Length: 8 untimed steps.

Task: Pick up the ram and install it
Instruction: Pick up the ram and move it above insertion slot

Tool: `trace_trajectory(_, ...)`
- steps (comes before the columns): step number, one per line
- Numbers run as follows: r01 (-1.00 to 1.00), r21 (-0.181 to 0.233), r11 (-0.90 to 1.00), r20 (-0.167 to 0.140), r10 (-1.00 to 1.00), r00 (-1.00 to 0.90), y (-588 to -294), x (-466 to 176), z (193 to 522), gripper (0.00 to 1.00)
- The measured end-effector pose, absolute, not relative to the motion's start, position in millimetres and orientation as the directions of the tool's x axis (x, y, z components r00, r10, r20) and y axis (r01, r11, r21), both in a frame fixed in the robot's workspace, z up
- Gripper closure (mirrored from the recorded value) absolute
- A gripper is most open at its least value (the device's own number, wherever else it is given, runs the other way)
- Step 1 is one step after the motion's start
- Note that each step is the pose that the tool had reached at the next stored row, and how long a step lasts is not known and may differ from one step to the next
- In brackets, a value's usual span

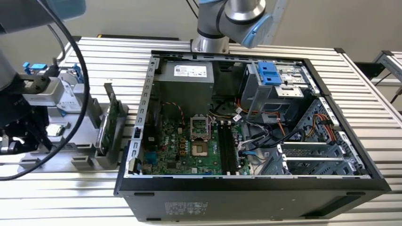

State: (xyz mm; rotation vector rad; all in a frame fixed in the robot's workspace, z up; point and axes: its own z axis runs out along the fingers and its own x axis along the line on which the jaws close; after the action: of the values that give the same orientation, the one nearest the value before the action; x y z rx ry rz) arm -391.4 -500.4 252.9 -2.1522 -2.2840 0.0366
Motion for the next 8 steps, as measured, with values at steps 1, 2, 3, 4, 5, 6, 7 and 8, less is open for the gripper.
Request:
trace_trajectory(1, 0.998, -0.019, 0.059, -0.014, 0.998, -0.059, -500.4, -391.5, 253.7, 1.0)
trace_trajectory(2, 0.998, -0.019, 0.059, -0.014, 0.998, -0.059, -500.4, -391.6, 254.4, 1.0)
trace_trajectory(3, 0.998, -0.019, 0.059, -0.014, 0.998, -0.059, -500.4, -391.5, 255.3, 1.0)
trace_trajectory(4, 0.998, -0.019, 0.059, -0.014, 0.998, -0.059, -500.4, -391.6, 256.0, 1.0)
trace_trajectory(5, 0.998, -0.019, 0.059, -0.014, 0.998, -0.059, -500.4, -391.5, 256.8, 1.0)
trace_trajectory(6, 0.998, -0.019, 0.059, -0.014, 0.998, -0.059, -500.4, -391.5, 257.5, 1.0)
trace_trajectory(7, 0.998, -0.019, 0.059, -0.014, 0.998, -0.059, -500.4, -391.5, 258.2, 1.0)
trace_trajectory(8, 0.998, -0.019, 0.059, -0.014, 0.998, -0.059, -500.4, -391.5, 258.9, 1.0)
